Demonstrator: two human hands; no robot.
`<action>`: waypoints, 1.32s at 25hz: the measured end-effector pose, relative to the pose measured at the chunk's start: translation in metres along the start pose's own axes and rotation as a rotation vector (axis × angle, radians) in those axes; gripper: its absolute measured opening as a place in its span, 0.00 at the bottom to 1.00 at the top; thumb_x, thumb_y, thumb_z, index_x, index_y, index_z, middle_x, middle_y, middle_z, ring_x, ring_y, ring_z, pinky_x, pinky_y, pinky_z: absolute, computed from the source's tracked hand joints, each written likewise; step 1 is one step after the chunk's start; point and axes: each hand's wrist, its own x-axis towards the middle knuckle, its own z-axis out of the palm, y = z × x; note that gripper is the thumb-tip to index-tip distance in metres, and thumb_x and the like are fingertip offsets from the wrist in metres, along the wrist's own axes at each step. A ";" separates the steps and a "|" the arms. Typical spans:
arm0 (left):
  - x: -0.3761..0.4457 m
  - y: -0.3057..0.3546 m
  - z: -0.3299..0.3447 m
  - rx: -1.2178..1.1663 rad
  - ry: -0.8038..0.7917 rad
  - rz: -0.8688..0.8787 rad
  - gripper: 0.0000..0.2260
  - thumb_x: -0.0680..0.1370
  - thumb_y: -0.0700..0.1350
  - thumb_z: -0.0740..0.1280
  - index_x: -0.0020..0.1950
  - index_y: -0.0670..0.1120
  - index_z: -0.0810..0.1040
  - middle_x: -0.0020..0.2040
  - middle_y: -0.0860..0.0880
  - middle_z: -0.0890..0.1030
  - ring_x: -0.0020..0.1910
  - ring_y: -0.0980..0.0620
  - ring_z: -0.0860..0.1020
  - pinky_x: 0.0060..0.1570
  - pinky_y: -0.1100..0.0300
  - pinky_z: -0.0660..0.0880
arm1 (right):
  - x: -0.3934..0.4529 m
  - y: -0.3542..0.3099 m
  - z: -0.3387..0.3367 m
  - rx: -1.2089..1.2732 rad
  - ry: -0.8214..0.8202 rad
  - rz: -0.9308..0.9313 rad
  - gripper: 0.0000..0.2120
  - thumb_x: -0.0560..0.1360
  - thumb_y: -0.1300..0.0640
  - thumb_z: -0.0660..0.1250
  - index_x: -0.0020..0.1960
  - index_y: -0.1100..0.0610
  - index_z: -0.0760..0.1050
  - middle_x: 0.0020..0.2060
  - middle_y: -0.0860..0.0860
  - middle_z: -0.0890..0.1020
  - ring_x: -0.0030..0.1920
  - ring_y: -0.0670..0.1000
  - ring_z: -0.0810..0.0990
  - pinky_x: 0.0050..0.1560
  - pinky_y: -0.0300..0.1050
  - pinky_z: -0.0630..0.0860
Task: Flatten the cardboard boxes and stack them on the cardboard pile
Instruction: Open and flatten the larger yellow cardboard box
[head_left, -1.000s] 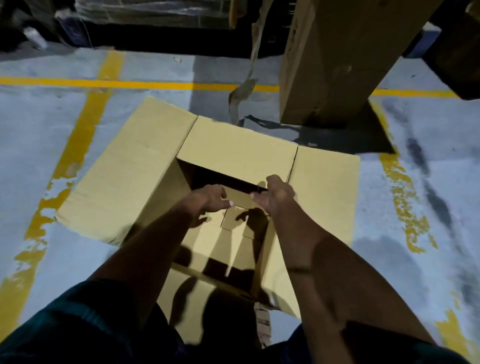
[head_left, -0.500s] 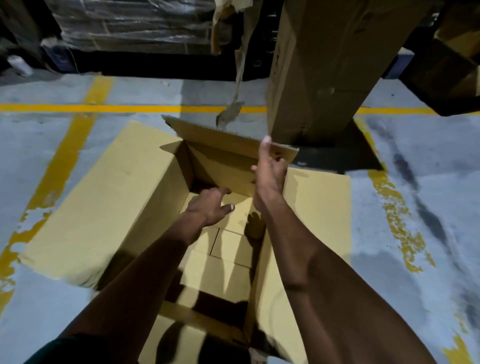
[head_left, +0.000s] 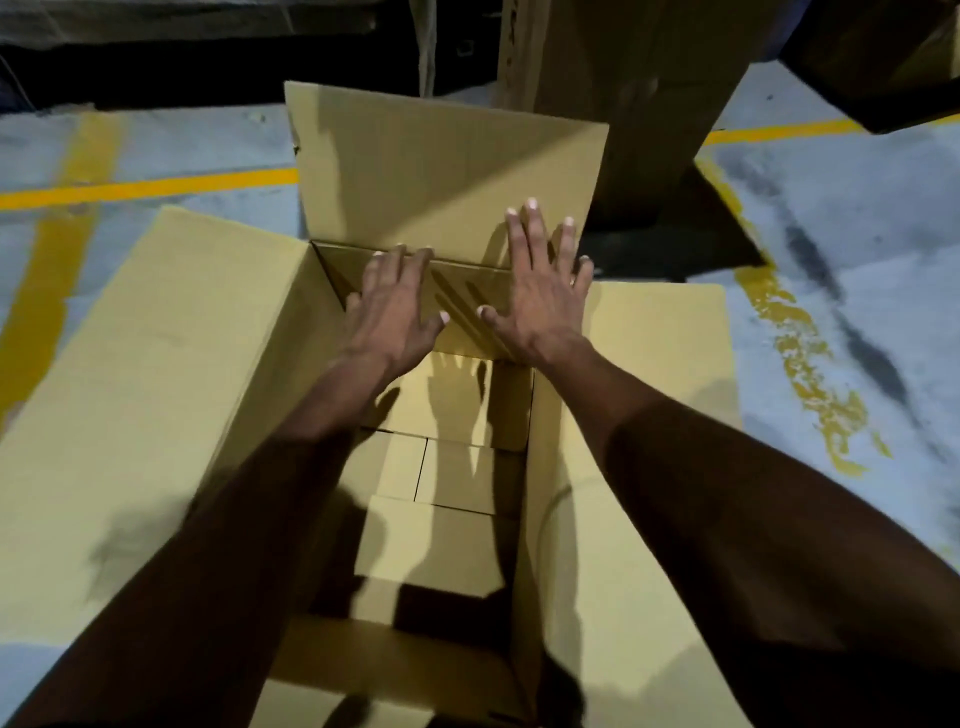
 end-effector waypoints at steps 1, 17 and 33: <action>0.004 0.000 0.005 0.027 -0.007 0.018 0.36 0.78 0.52 0.69 0.80 0.52 0.54 0.80 0.46 0.54 0.79 0.43 0.50 0.71 0.38 0.60 | 0.010 0.005 0.001 -0.040 -0.019 -0.005 0.55 0.72 0.39 0.72 0.81 0.51 0.35 0.80 0.50 0.37 0.79 0.63 0.38 0.75 0.66 0.46; 0.090 0.005 0.035 0.442 -0.092 0.071 0.28 0.76 0.61 0.67 0.70 0.47 0.69 0.68 0.43 0.75 0.69 0.41 0.70 0.71 0.42 0.61 | 0.045 0.015 0.036 -0.098 -0.033 -0.029 0.13 0.81 0.46 0.61 0.60 0.53 0.74 0.50 0.54 0.82 0.53 0.56 0.78 0.59 0.52 0.69; -0.087 -0.062 0.001 0.356 -0.250 -0.026 0.45 0.75 0.61 0.69 0.81 0.55 0.42 0.81 0.44 0.50 0.80 0.40 0.48 0.76 0.43 0.49 | -0.071 -0.041 -0.007 -0.001 -0.314 -0.089 0.34 0.80 0.43 0.63 0.79 0.54 0.54 0.77 0.57 0.60 0.79 0.60 0.54 0.74 0.64 0.59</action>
